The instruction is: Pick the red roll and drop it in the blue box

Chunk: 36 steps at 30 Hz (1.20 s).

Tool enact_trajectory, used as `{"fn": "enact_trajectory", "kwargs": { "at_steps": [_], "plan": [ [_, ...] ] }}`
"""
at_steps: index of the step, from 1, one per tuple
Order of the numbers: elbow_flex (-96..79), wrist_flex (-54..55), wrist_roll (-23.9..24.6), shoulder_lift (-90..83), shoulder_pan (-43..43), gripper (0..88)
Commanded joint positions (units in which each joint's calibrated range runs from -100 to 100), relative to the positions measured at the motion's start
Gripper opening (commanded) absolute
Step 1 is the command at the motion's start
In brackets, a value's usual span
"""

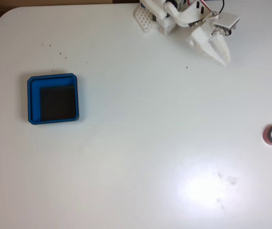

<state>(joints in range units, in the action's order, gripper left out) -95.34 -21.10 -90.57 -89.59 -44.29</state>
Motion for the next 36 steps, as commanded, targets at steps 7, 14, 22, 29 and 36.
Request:
{"fn": "enact_trajectory", "kwargs": {
  "at_steps": [7, 14, 22, 29, 36],
  "plan": [
    [24.0, 1.1, 0.3, 18.9, 0.3, 0.9],
    [38.5, 1.1, 0.2, 30.6, 0.3, 0.9],
    [51.9, 0.9, -0.2, 43.1, 0.3, 0.9],
    [65.6, 0.7, 0.0, 56.7, 0.3, 0.9],
    [79.0, 0.6, 0.1, 70.1, 0.3, 0.9]
  ]
}}
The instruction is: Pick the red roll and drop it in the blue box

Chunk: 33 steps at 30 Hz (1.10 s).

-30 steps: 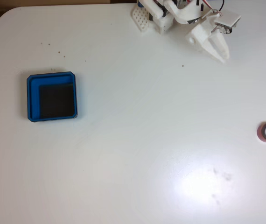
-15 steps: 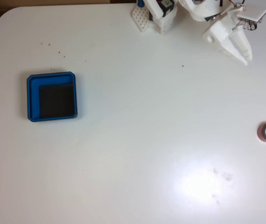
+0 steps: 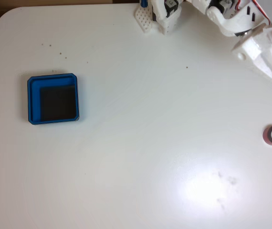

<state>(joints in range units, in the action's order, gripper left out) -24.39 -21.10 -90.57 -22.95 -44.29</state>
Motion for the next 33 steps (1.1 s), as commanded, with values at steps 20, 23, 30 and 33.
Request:
{"fn": "enact_trajectory", "kwargs": {
  "at_steps": [20, 23, 30, 33],
  "plan": [
    [43.6, -16.9, 0.1, 34.6, 0.0, 0.9],
    [52.2, -22.0, 0.1, 39.8, 0.0, 0.9],
    [61.4, -23.8, 0.1, 45.9, 0.0, 0.9],
    [61.8, -23.8, -0.1, 46.2, 0.1, 0.9]
  ]
}}
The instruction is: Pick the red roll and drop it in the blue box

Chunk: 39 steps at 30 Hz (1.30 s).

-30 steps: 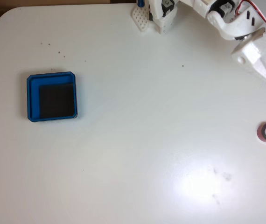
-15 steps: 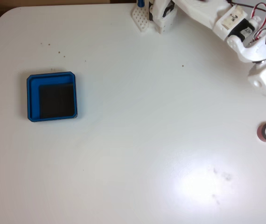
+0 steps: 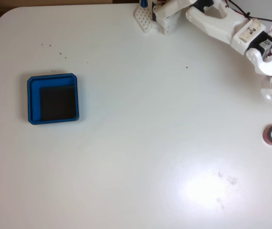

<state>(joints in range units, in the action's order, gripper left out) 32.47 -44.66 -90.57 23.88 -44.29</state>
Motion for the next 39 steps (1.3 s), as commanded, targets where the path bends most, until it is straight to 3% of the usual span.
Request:
{"fn": "enact_trajectory", "kwargs": {
  "at_steps": [1, 24, 32, 39],
  "plan": [
    [5.0, -0.2, -0.1, -0.6, 0.1, 0.9],
    [26.5, -0.7, -0.5, 13.0, 0.0, 0.9],
    [26.9, -14.2, -0.6, 12.9, -0.2, 0.9],
    [28.2, -15.1, -0.6, 13.5, -0.3, 1.8]
  ]
}}
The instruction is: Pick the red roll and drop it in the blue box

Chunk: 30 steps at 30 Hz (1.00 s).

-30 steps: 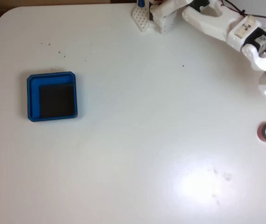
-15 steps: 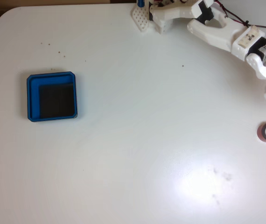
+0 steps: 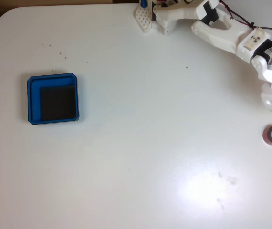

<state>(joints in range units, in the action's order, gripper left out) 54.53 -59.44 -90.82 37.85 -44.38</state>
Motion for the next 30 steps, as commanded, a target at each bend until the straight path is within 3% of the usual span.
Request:
{"fn": "enact_trajectory", "kwargs": {
  "at_steps": [1, 11, 30],
  "plan": [
    [6.9, -0.3, -0.3, -0.1, -0.2, 2.7],
    [18.4, -0.3, -0.2, 11.7, -0.1, 18.5],
    [27.4, -0.2, -0.2, 22.4, -0.3, 19.6]
  ]
}}
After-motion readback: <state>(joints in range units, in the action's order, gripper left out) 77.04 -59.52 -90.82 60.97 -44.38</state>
